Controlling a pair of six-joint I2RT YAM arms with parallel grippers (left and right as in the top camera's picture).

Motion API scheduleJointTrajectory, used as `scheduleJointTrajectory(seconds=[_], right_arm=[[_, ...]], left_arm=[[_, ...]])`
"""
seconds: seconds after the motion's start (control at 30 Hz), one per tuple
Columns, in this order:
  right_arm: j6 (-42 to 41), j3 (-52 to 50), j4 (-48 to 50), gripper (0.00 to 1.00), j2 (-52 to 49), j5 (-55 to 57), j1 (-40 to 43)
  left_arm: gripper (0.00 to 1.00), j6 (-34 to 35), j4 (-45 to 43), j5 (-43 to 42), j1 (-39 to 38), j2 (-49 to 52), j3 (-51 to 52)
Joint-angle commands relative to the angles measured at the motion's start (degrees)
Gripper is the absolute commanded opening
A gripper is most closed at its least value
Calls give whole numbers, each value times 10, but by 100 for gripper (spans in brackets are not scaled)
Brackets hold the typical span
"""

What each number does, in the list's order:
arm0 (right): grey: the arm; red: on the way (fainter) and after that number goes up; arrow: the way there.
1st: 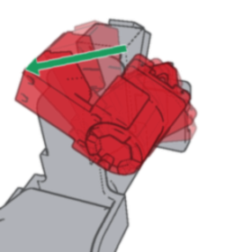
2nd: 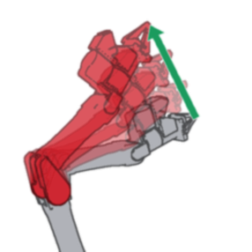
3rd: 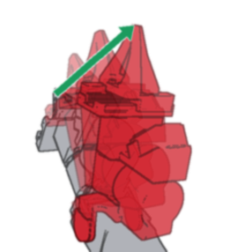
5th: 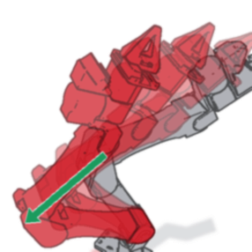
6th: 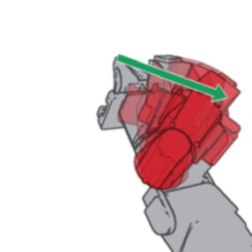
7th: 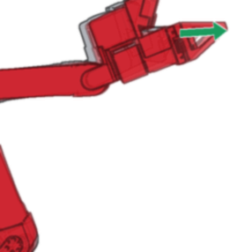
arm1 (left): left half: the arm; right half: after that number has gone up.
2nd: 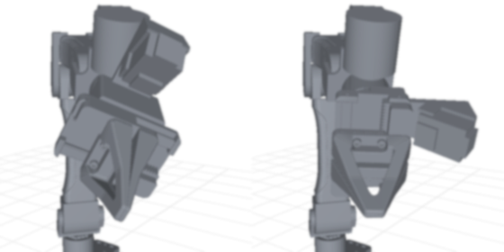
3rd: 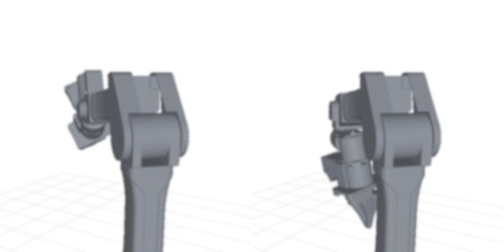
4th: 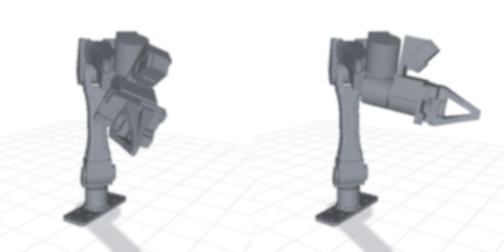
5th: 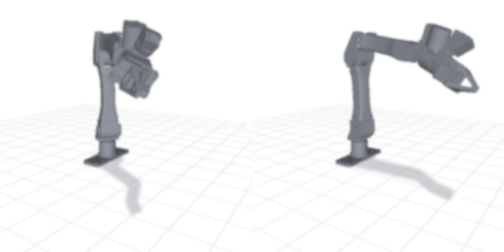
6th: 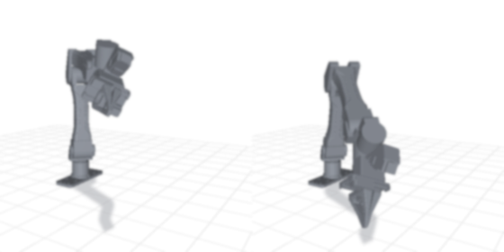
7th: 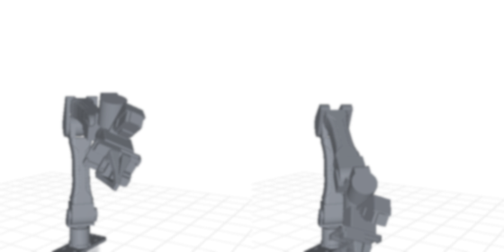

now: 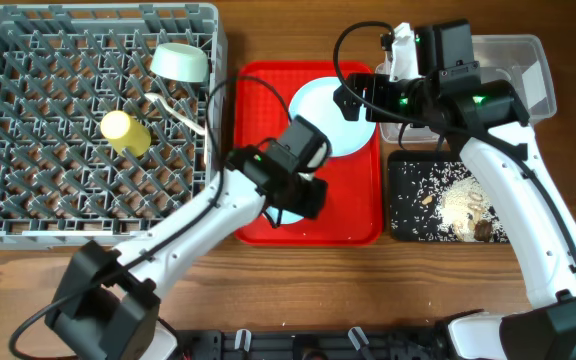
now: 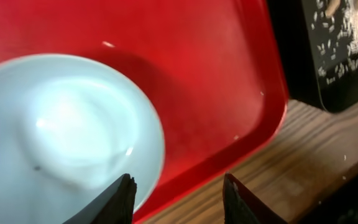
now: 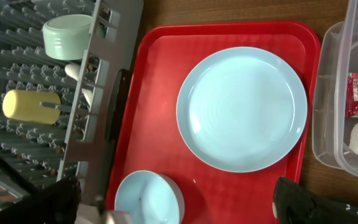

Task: Sort waste into correct bins and load items into the dishwasher rack
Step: 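Lower the left gripper and grasp the light-blue bowl's rim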

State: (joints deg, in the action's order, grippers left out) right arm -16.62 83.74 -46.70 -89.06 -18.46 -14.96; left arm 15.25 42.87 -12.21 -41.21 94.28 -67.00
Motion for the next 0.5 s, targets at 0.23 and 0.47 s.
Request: scheduleJointTrajectory(seconds=[0.23,0.47], right_arm=[[-3,-1,2,100,-7,-9,-1],[-3,-1,2,100,-7,-9,-1]], left_arm=[[32,-11,-65,78,-49,70,26],[24,-9,-76,91,-50,96,26]])
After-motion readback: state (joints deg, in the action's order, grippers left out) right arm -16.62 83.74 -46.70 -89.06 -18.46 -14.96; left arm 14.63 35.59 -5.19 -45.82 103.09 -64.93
